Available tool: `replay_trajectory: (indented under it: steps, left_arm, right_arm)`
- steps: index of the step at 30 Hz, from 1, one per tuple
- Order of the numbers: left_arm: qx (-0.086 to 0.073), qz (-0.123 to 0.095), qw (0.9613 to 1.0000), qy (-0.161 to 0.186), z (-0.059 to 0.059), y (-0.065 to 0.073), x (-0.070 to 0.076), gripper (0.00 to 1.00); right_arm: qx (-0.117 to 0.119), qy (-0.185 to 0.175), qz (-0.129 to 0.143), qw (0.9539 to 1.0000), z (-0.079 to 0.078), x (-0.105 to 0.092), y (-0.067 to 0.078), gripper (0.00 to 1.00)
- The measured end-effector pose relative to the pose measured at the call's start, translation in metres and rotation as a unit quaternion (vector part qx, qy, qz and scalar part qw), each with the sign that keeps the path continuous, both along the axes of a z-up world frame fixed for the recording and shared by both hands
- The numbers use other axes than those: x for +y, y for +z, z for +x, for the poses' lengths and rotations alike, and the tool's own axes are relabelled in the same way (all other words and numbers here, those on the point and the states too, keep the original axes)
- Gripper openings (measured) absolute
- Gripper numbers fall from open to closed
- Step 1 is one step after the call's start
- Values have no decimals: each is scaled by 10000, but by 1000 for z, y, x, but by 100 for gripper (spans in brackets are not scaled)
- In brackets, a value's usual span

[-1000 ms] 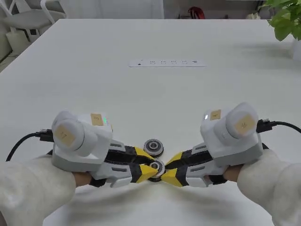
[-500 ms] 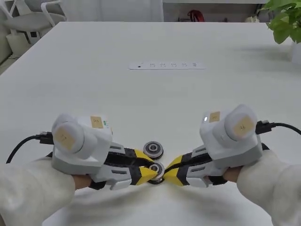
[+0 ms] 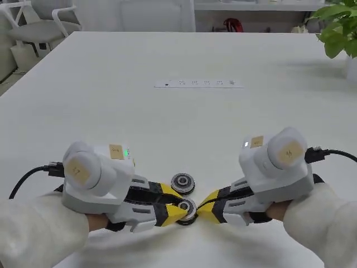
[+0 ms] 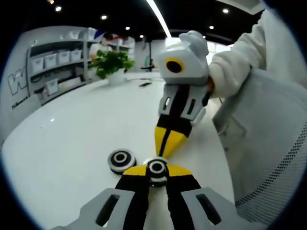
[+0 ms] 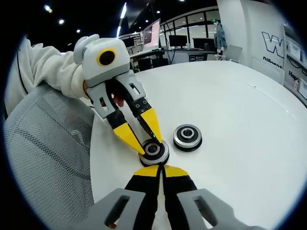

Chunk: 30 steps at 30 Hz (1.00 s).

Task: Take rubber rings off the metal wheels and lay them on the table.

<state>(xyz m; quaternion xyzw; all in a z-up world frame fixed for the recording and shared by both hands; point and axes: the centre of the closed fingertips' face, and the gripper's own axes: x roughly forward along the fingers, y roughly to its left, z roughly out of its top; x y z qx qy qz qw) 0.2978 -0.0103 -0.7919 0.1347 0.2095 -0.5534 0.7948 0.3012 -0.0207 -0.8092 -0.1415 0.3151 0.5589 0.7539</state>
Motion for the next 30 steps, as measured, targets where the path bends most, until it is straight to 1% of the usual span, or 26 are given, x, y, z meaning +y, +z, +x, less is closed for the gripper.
replay_trajectory:
  steps: [2,4,7,9,13,17,18,19,21,22,30]
  left_arm:
    - [4,-2,10000,-9,0,0,0,14]
    - [0,1,10000,-20,-1,0,0,14]
    - [-3,3,10000,-26,-1,0,0,14]
    - [-6,4,10000,-27,-1,0,0,14]
    - [-3,-7,10000,-28,-1,0,0,14]
    - [0,-27,10000,-25,-1,0,0,14]
    - [-2,-35,10000,-25,-1,0,0,14]
    - [-6,-44,10000,-26,-1,0,0,14]
    - [-10,-50,10000,-30,-1,0,-1,14]
    - [-12,-48,10000,-30,-1,0,-1,14]
    - [-22,-50,10000,-32,-1,0,-1,14]
  right_arm:
    - [217,-151,67,9996,0,-1,0,0]
    - [310,-221,135,9992,1,-2,1,0]
    - [534,-374,286,9975,0,-2,3,0]
    - [651,-452,334,9963,0,-2,3,0]
    - [809,-552,414,9943,-1,-3,3,0]
    - [1085,-747,567,9897,-1,-4,3,0]
    - [1196,-831,634,9873,-1,-4,3,0]
    - [1252,-872,691,9859,0,-4,4,0]
    - [1415,-1008,885,9808,1,-2,8,0]
    - [1527,-1095,919,9779,1,-4,8,0]
    - [1551,-1109,922,9773,0,-2,9,0]
